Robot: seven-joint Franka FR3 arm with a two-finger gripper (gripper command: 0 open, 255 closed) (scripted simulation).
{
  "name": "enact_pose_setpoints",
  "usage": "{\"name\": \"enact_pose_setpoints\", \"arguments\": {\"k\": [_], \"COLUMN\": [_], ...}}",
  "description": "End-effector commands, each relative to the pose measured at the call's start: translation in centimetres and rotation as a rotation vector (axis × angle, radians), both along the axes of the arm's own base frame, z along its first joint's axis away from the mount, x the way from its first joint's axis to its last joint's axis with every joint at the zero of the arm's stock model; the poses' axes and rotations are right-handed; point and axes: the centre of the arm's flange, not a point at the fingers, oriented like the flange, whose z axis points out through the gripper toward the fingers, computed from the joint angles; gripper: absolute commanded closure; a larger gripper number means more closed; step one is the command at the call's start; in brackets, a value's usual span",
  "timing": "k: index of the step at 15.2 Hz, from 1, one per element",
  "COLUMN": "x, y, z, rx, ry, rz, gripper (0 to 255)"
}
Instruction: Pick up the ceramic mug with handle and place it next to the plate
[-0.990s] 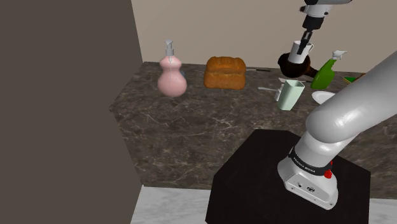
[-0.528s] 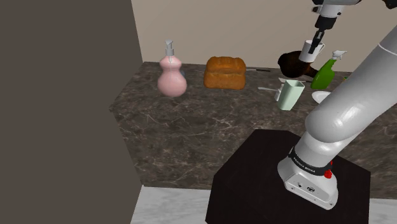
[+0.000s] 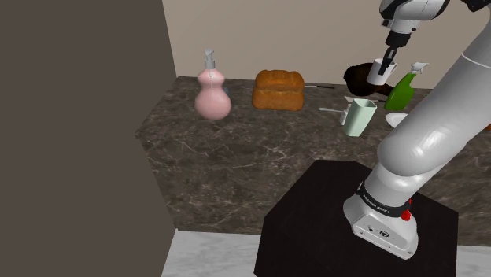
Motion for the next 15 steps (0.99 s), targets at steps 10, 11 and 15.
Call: {"name": "enact_pose_setpoints", "arguments": {"k": [10, 11, 15], "x": [-0.1, -0.1, -0.1], "y": [0.0, 0.0, 0.0], "z": [-5.8, -6.3, -8.4], "rx": [-0.001, -0.001, -0.001], "ry": [0.0, 0.0, 0.0], "rz": [0.0, 0.0, 0.0], "gripper": [255, 255, 255]}}
